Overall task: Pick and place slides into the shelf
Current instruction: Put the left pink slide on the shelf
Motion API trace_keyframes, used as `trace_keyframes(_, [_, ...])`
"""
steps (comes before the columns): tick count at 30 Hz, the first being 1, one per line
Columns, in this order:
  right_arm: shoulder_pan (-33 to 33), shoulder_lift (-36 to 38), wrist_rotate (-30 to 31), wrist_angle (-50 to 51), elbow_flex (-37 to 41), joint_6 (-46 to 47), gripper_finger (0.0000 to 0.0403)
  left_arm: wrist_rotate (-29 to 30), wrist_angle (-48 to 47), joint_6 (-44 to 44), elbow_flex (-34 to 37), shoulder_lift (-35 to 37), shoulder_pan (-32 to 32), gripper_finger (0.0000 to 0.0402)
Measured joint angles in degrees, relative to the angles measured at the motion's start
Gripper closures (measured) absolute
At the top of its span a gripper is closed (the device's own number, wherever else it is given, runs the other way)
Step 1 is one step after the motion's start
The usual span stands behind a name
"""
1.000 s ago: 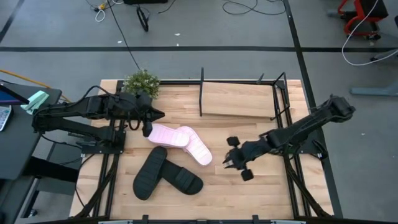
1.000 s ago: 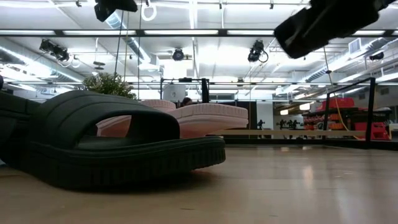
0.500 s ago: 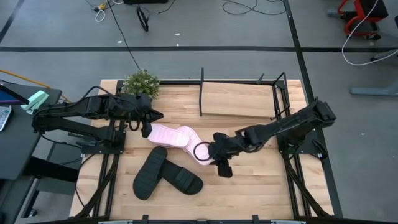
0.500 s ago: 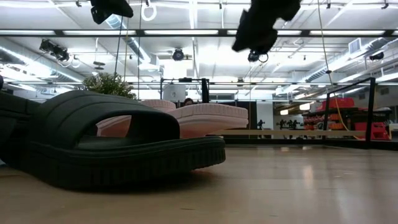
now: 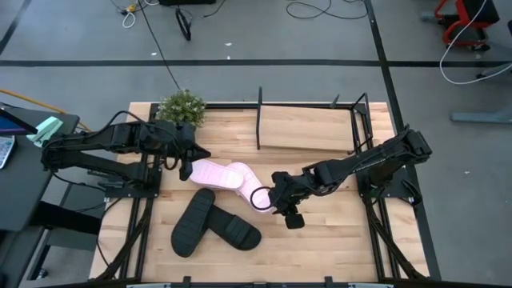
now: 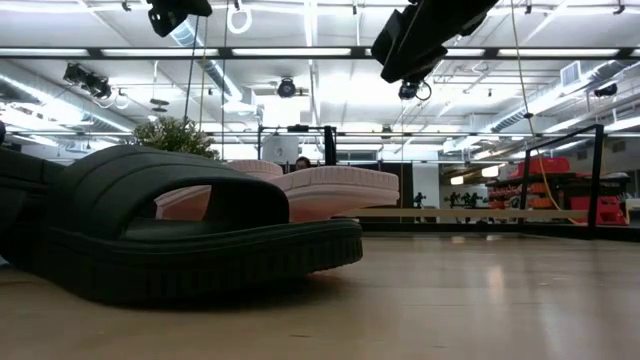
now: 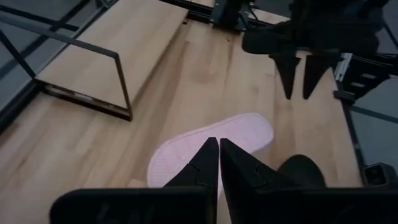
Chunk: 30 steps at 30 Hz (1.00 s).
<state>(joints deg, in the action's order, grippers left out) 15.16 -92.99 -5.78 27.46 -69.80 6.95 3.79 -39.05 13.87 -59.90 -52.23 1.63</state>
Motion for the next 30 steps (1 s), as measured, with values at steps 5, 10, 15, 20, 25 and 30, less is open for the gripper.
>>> trace_keyframes(5, [0.02, 0.0, 3.51, 0.52, 0.02, -1.43, 0.0259, 0.31, 2.93, -1.24, 0.0, 0.0, 0.07, 0.0394])
trace_keyframes(10, [0.0, 0.0, 11.19, -0.2, 0.09, -13.82, 0.0259, 0.42, 6.14, -2.35, 0.0, 0.0, 0.26, 0.0385])
trace_keyframes(15, [-1.11, 0.0, 15.05, -1.38, 0.09, -20.31, 0.0259, 0.46, 7.2, -2.28, 0.0, 0.0, 1.58, 0.0371])
trace_keyframes(20, [-1.28, 0.0, 15.19, -1.4, 0.11, -21.86, 0.0259, 0.45, 7.3, -0.61, 0.0, 0.0, 3.03, 0.037])
trace_keyframes(25, [-1.51, -1.49, 15.33, -4.45, 0.11, -31.31, 0.0259, 0.44, 7.34, 0.02, 0.0, 0.0, 4.13, 0.0379])
trace_keyframes(30, [-1.77, -5.42, 18.65, -8.3, 0.11, -43.11, 0.0259, 0.44, 7.37, 0.12, 0.0, 0.0, 5.32, 0.0383])
